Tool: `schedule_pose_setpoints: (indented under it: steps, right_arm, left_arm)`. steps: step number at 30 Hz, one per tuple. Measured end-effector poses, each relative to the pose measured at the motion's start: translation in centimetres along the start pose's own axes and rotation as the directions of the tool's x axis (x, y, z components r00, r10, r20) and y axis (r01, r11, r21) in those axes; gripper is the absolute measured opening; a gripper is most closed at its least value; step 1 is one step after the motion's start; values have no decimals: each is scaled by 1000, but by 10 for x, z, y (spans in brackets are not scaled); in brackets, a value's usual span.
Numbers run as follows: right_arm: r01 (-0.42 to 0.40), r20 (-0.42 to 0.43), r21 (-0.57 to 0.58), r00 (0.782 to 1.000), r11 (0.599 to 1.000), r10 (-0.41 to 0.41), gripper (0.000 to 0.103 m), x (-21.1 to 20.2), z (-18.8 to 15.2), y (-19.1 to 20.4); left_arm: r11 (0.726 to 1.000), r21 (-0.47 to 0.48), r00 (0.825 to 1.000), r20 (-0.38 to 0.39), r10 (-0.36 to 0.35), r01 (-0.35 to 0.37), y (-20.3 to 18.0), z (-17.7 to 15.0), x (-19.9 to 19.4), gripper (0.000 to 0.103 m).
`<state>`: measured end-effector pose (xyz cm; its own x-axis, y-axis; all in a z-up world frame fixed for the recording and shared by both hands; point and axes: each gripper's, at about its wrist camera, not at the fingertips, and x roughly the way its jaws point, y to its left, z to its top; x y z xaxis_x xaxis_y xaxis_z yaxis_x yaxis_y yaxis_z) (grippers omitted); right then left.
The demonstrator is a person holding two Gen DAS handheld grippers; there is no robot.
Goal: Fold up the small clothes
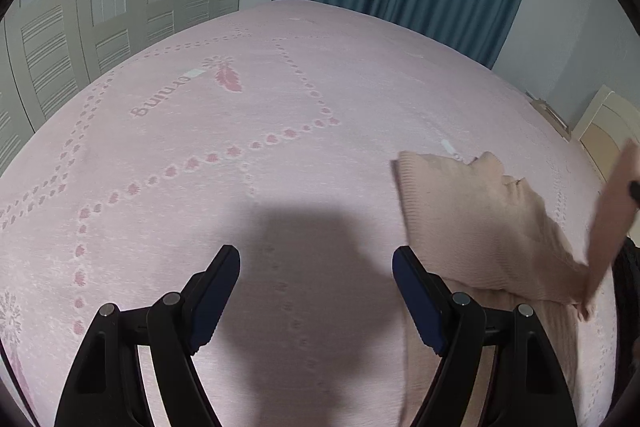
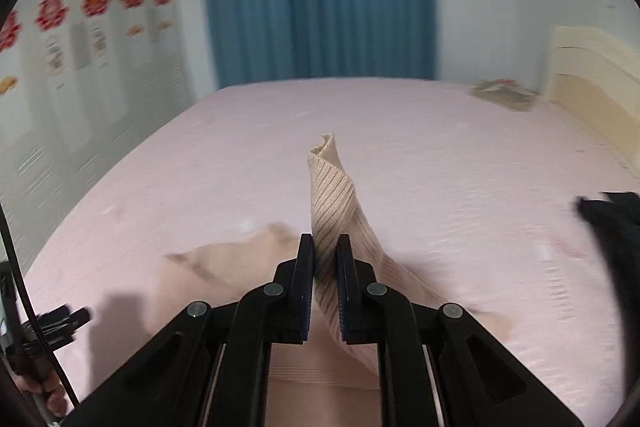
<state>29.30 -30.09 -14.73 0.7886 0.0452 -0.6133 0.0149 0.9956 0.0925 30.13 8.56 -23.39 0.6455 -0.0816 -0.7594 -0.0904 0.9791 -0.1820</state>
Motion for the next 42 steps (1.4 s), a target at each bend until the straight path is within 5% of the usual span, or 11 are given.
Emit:
schedule_pose_setpoints:
  steps: [7, 10, 13, 15, 22, 28, 32, 42]
  right_arm:
    - [-126, -129, 31, 983, 992, 129, 11, 77, -52, 54]
    - [-168, -157, 47, 972, 985, 174, 21, 94, -65, 64]
    - [-219, -197, 34, 955, 975, 221, 43, 100, -79, 68]
    - [-216, -194, 14, 957, 976, 214, 43, 93, -83, 63]
    - [-59, -170, 95, 983, 994, 75, 47, 40, -97, -23]
    - [51, -177, 282, 984, 958, -1, 48, 18, -130, -95]
    - [79, -198, 320, 980, 944, -15, 48, 17, -139, -111]
    - [92, -222, 282, 975, 955, -28, 48, 17, -146, -108]
  left_arm:
    - [999, 48, 999, -30, 21, -19, 17, -14, 6, 78]
    - [998, 65, 999, -35, 25, -22, 19, -17, 11, 78]
    - [999, 51, 999, -38, 9, -7, 19, -19, 14, 78]
    - [999, 36, 999, -44, -12, 13, 15, -19, 16, 78]
    - [993, 50, 993, -66, -99, 102, -27, -23, 25, 78]
    - [972, 141, 981, -86, -175, 186, -92, -25, 39, 75]
    - [959, 165, 973, -83, -217, 228, -119, -24, 48, 62]
    - [964, 15, 956, -127, -263, 267, -127, -23, 88, 33]
